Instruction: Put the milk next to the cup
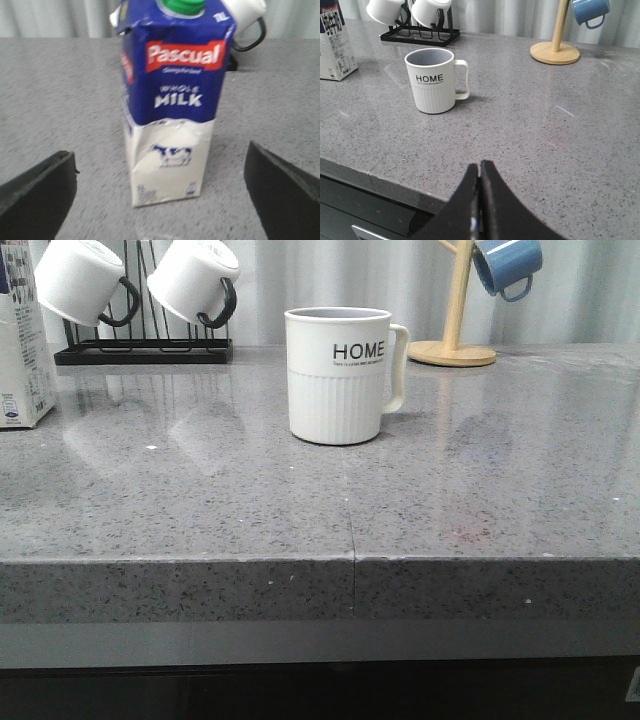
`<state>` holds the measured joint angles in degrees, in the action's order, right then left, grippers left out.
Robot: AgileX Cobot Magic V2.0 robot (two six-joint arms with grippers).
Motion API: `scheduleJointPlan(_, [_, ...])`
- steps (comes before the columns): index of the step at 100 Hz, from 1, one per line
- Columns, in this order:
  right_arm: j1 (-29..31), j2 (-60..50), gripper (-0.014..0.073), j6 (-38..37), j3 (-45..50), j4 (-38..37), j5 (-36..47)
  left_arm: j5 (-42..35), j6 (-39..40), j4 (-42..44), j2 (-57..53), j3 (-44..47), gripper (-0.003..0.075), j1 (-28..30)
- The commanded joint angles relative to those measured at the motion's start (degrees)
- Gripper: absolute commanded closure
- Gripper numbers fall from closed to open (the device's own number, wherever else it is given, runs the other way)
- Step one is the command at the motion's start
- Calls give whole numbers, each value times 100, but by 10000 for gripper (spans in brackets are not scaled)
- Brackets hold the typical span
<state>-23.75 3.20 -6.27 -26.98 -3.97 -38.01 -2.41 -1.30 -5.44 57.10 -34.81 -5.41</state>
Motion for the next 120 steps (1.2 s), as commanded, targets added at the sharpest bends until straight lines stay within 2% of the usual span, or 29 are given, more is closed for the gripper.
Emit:
scheduleJointPlan(1, [0, 72, 668, 24, -154, -51, 422, -673, -10, -64, 250, -377, 93, -69])
scheduleJointPlan(36, [0, 72, 668, 24, -154, -51, 422, -768, -10, -199, 1031, -922, 93, -283])
scheduleJointPlan(71, [0, 72, 668, 24, -154, -51, 422, -1505, -10, -440, 1865, -1303, 105, -287])
scheduleJointPlan(80, [0, 72, 668, 24, -154, -51, 422, -1671, -10, -440, 2054, -1346, 165, -287])
scheduleJointPlan(90, [0, 72, 668, 24, -154, -51, 422, -1728, -10, -440, 2157, -1346, 321, -287])
scheduleJointPlan(100, [0, 72, 668, 24, -154, -51, 422, -1756, -10, -440, 2160, -1346, 438, -287])
scheduleJointPlan(107, [0, 72, 668, 24, -154, -51, 422, -1803, -10, -430, 2160, -1346, 468, -287])
scheduleJointPlan(120, [0, 72, 668, 24, -154, -51, 422, -1846, -10, -430, 2035, -1346, 468, -471])
